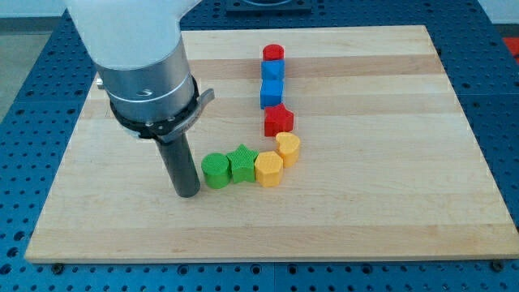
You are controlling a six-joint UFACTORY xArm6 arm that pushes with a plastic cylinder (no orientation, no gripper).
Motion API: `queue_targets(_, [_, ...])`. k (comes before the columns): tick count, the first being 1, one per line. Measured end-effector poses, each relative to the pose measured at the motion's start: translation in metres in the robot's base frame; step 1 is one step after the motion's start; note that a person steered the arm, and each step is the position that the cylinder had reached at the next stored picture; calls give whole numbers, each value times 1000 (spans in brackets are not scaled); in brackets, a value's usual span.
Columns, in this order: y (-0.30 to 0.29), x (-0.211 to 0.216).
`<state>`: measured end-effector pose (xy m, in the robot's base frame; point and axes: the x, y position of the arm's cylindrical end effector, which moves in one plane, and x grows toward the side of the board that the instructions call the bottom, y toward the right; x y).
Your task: Point at the green circle
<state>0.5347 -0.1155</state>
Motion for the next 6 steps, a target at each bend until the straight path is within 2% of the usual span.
queue_targets(1, [-4, -12])
queue_targets(2, [-8, 10])
queue_targets(3, [-6, 72])
queue_targets(4, [38, 47])
queue_targets(6, [28, 47])
